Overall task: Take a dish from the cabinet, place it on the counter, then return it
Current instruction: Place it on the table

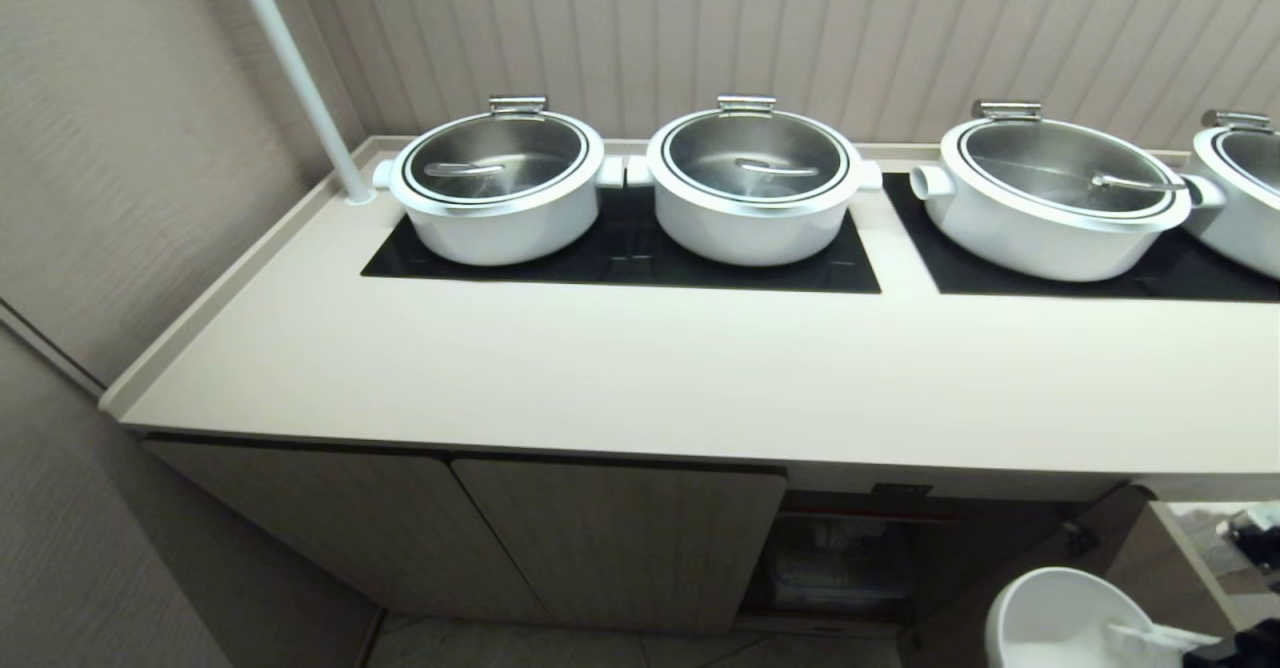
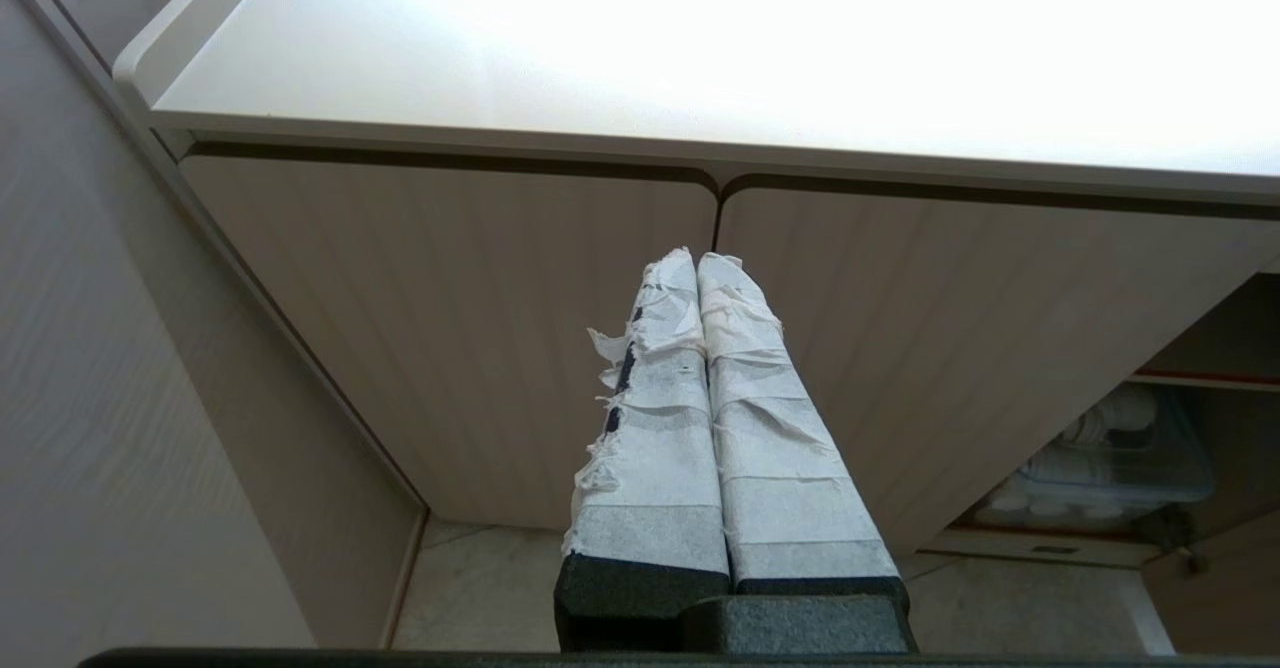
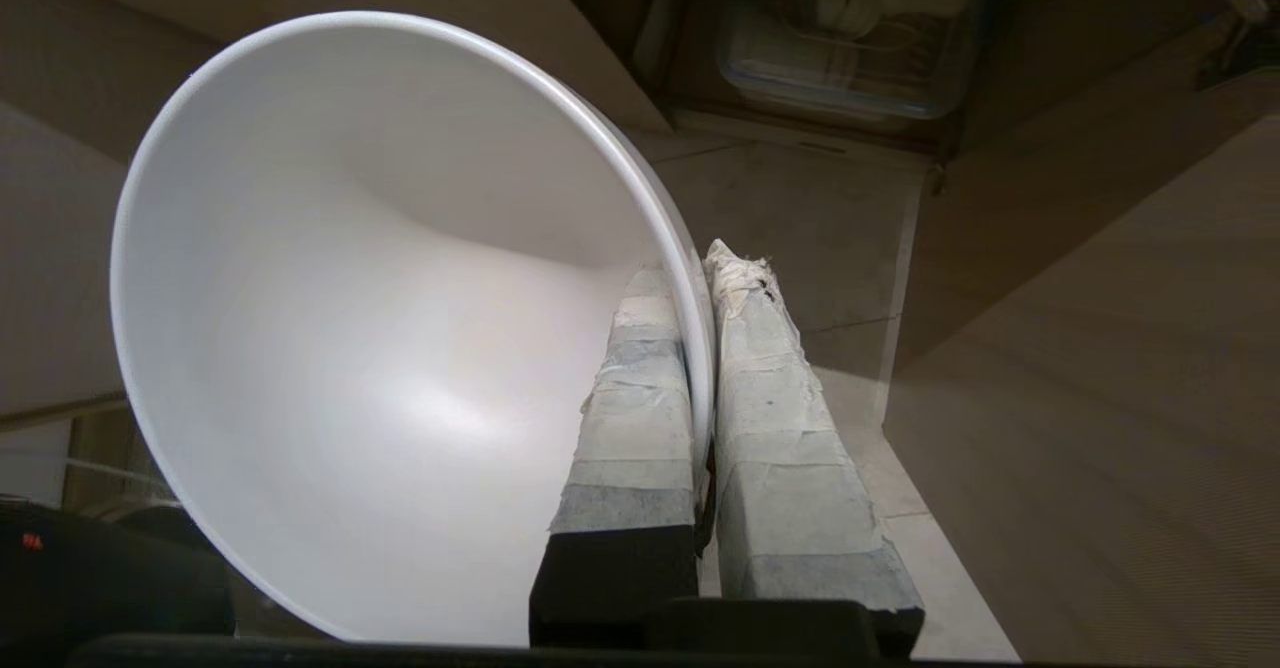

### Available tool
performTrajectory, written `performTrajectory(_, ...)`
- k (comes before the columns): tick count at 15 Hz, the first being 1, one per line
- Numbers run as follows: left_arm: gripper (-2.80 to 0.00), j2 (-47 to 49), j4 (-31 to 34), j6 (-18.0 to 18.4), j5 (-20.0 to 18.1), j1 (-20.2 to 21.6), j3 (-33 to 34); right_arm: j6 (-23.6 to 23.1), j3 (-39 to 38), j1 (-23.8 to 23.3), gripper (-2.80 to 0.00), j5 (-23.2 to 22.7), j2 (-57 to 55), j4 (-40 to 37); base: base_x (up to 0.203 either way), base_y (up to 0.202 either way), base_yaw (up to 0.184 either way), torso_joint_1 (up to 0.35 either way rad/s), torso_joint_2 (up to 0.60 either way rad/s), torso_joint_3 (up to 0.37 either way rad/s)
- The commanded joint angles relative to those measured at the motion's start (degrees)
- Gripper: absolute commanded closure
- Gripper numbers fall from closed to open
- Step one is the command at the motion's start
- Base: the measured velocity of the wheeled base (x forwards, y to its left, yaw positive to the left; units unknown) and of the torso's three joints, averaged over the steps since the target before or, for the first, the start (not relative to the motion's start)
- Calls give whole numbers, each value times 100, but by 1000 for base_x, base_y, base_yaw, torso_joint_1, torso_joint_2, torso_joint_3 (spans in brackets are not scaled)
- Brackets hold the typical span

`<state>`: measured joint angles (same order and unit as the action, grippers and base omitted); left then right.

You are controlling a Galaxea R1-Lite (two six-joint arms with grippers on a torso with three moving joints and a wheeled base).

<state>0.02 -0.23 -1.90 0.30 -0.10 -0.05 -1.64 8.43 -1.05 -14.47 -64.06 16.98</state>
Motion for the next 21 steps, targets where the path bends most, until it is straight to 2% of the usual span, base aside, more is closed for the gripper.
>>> performTrajectory(1,0,-2,-3,-3,5,1,-1,10,316,-71,0,-12,-281,-98,0,0,0,0,0,0)
performTrajectory(12,0,-2,-3,-3,5,1,5,32,1461,-14,0,128,-1316,-237,0,0,0,0,0,0)
performTrajectory(18,0,-2,-3,-3,4,1,-3,54,2165,25,0,403,-2220,-235,0,0,0,0,0,0)
performTrajectory(21,0,-2,-3,-3,5,1,-4,390,2572,121,0,501,-2570,-310,0,0,0,0,0,0)
